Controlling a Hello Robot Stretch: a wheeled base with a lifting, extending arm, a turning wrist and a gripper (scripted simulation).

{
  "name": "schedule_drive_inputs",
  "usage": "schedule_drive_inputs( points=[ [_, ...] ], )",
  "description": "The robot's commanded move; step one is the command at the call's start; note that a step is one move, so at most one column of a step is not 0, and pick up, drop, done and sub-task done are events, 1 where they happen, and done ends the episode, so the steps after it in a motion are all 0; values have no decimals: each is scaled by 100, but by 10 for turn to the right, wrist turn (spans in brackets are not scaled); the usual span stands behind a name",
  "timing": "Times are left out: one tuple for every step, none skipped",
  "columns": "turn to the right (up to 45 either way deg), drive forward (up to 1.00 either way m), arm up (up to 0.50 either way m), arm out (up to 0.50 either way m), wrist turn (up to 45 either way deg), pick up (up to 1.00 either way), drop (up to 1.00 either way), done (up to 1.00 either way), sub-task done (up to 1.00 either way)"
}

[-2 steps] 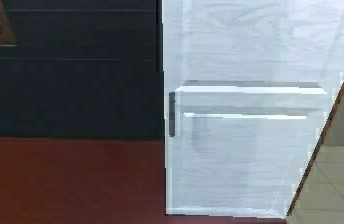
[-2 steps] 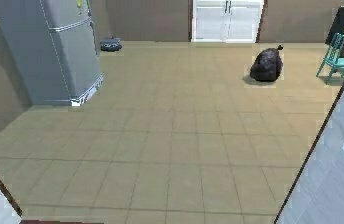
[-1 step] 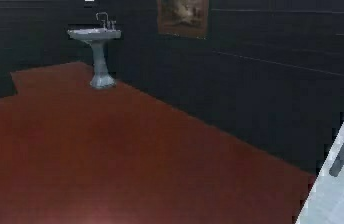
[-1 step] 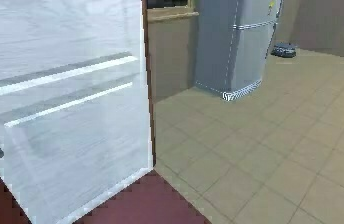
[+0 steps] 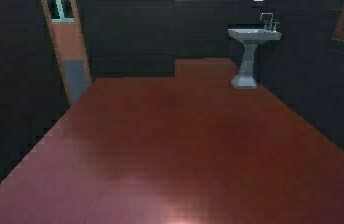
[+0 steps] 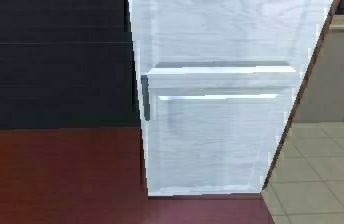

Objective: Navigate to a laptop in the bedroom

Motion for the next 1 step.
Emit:
schedule_drive_inputs(
  points=[
    [0, 35, 0, 0, 0, 0, 0, 0, 0]
  ],
)
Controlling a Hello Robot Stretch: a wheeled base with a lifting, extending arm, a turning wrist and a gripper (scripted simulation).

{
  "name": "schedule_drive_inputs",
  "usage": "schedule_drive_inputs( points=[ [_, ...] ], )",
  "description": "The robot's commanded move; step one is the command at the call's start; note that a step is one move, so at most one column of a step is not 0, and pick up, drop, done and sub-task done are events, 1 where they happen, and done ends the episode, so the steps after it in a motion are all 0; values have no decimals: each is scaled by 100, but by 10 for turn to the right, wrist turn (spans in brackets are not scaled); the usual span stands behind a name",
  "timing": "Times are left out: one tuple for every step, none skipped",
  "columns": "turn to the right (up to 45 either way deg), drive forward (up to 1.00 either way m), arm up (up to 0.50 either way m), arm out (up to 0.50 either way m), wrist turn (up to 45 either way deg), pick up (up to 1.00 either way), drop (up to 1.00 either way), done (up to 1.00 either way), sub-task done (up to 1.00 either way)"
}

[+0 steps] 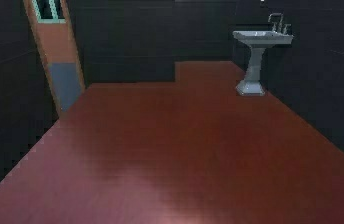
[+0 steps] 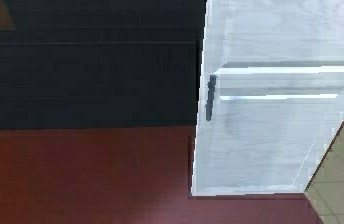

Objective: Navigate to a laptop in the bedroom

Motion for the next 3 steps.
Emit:
schedule_drive_inputs(
  points=[
    [-180, 0, 0, 0, 0, 0, 0, 0, 0],
    [0, 100, 0, 0, 0, 0, 0, 0, 0],
    [0, 100, 0, 0, 0, 0, 0, 0, 0]
  ],
)
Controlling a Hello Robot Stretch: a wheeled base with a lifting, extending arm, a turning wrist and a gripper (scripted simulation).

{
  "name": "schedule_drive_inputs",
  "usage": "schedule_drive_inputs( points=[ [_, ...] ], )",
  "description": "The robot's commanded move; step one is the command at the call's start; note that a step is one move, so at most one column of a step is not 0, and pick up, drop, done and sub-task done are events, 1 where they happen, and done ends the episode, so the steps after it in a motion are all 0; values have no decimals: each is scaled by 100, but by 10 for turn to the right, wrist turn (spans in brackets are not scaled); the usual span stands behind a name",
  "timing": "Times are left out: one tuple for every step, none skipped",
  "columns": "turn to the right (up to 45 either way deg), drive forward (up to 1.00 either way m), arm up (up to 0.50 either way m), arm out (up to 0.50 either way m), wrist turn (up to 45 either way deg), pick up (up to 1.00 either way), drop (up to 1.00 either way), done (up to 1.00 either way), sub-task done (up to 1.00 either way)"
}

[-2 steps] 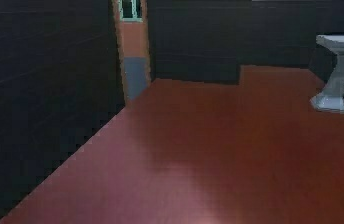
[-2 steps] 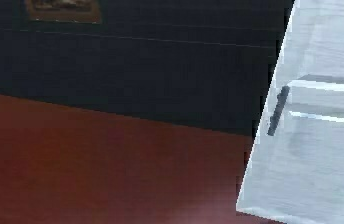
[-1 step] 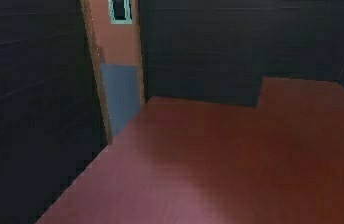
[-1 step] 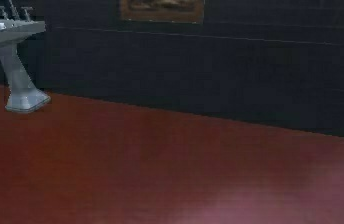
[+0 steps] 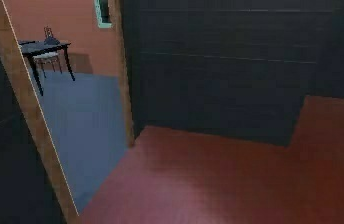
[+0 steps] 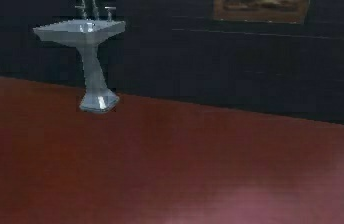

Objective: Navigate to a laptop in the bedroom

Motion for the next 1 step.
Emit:
schedule_drive_inputs(
  points=[
    [0, 90, 0, 0, 0, 0, 0, 0, 0]
  ],
)
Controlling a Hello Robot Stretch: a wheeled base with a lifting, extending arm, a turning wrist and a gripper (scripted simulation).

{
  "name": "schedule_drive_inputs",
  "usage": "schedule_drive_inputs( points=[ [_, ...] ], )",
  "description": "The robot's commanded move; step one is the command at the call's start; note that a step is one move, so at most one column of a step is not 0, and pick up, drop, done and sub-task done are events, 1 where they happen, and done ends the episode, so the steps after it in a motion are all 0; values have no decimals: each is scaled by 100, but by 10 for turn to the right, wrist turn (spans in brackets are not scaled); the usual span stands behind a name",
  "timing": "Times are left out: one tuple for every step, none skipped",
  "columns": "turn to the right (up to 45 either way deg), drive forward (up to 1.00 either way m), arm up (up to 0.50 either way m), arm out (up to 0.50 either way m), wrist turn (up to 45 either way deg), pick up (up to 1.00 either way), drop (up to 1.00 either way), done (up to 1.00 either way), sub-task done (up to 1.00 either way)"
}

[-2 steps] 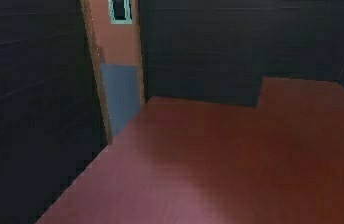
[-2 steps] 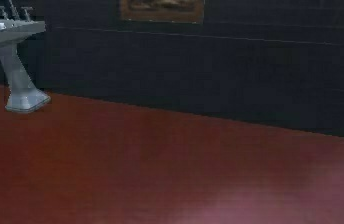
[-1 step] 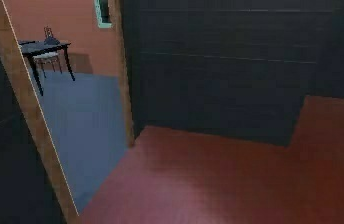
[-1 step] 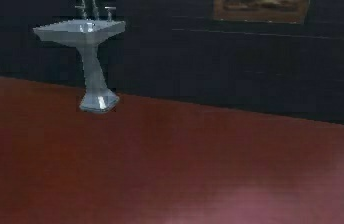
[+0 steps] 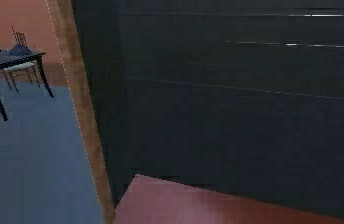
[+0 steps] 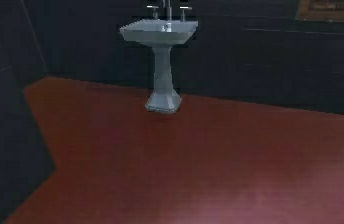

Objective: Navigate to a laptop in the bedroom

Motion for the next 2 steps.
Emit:
schedule_drive_inputs(
  points=[
    [-390, 0, 0, 0, 0, 0, 0, 0, 0],
    [0, 100, 0, 0, 0, 0, 0, 0, 0]
  ],
)
